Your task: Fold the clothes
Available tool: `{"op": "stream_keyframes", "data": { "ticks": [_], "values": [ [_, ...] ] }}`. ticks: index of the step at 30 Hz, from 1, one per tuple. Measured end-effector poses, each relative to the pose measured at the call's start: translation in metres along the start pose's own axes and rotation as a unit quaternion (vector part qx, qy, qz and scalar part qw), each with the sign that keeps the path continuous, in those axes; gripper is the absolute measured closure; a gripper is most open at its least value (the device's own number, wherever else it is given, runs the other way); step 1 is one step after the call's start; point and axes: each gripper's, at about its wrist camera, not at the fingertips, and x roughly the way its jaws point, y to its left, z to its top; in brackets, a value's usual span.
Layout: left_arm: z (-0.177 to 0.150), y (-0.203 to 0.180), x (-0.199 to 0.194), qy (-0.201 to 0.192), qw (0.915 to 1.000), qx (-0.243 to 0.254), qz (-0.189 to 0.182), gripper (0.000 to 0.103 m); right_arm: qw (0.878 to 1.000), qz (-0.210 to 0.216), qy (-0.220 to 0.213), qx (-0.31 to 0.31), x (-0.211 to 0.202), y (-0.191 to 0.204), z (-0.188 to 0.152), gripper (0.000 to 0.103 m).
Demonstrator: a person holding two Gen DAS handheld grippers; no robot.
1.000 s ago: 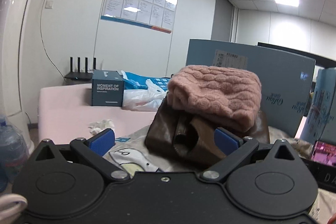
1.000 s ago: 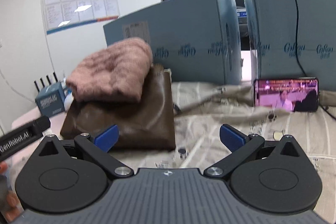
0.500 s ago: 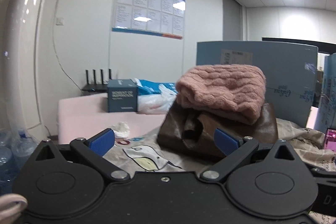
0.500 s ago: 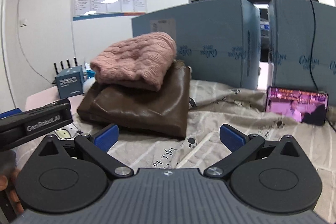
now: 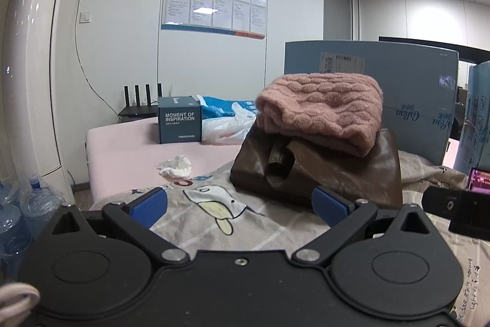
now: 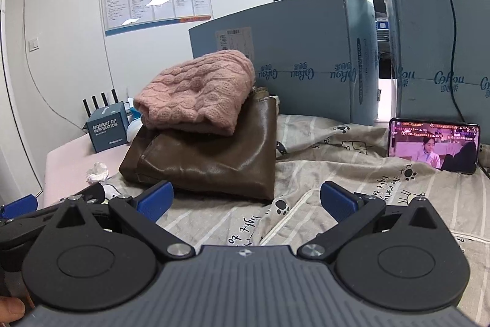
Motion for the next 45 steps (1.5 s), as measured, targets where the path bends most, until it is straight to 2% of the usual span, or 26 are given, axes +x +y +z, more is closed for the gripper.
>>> {"op": "stream_keyframes", "data": {
  "ticks": [25, 45],
  "values": [
    [-0.009, -0.011, 0.002, 0.015, 0.9993, 0.032, -0.006, 0.000, 1.000, 0.001, 0.011, -0.002, 0.002, 0.001, -0.001, 0.000],
    [-0.010, -0.008, 0.005, 0.029, 0.9994, 0.017, -0.013, 0.000, 1.000, -0.003, 0.027, -0.009, 0.006, 0.001, -0.003, 0.000]
  ]
}}
